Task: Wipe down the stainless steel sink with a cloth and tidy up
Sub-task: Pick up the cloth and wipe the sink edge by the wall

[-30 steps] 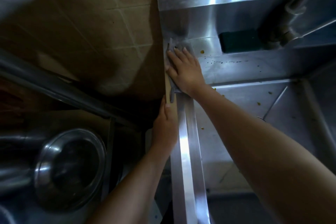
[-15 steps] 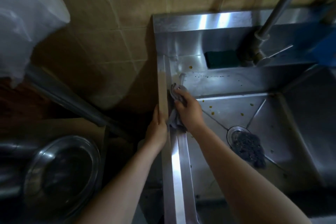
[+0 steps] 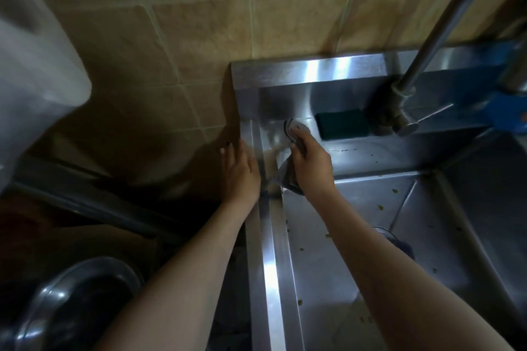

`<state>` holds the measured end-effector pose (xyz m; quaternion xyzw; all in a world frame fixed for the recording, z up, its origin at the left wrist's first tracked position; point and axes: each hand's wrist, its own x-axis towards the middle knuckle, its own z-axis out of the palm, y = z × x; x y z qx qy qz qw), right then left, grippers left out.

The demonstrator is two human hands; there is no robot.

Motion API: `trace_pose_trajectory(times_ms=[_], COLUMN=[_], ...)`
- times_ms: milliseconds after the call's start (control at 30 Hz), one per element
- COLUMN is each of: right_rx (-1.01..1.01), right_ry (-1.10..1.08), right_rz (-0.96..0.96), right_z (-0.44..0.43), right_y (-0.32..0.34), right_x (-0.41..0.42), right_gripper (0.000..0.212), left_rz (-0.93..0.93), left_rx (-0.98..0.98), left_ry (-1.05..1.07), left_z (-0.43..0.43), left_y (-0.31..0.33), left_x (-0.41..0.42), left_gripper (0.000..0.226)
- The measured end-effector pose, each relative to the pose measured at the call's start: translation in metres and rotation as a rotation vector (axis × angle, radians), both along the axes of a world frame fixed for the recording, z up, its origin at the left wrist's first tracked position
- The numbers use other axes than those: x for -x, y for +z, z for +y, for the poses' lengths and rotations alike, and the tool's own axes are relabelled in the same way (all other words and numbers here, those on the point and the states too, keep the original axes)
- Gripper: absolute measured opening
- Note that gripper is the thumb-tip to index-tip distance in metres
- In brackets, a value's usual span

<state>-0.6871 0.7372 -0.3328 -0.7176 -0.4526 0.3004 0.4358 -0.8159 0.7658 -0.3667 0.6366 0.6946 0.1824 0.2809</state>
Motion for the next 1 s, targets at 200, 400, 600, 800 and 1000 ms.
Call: trace_pose_trajectory(times_ms=[200, 400, 600, 800, 1000], right_rx=[0.043, 0.091, 0.125, 0.178, 0.234], right_ry=[0.205, 0.345, 0.354, 0.304, 0.220], right_rz=[-0.440, -0.840, -0.877, -0.868, -0.850], right_z=[0.044, 0.050, 0.051, 0.049, 0.047], right_y=[-0.023, -0.052, -0.053, -0.048, -0.046], right_x=[-0.005, 0.001, -0.012, -0.021, -0.018], right_gripper=[0.033, 0.044, 0.047, 0.048, 0.048], left_rz=[0.012, 0.072, 0.089, 0.079, 0.063], left_rx=[-0.025, 0.003, 0.051, 0.043, 0.060], left_ry=[0.017, 0.066, 0.088, 0.084, 0.091], left_z=[0.003, 0.004, 0.002, 0.000, 0.001], left_y=[-0.009, -0.009, -0.004, -0.002, -0.003], left_x=[-0.009, -0.013, -0.013, -0.014, -0.014], left_gripper=[0.050, 0.052, 0.051, 0.051, 0.050])
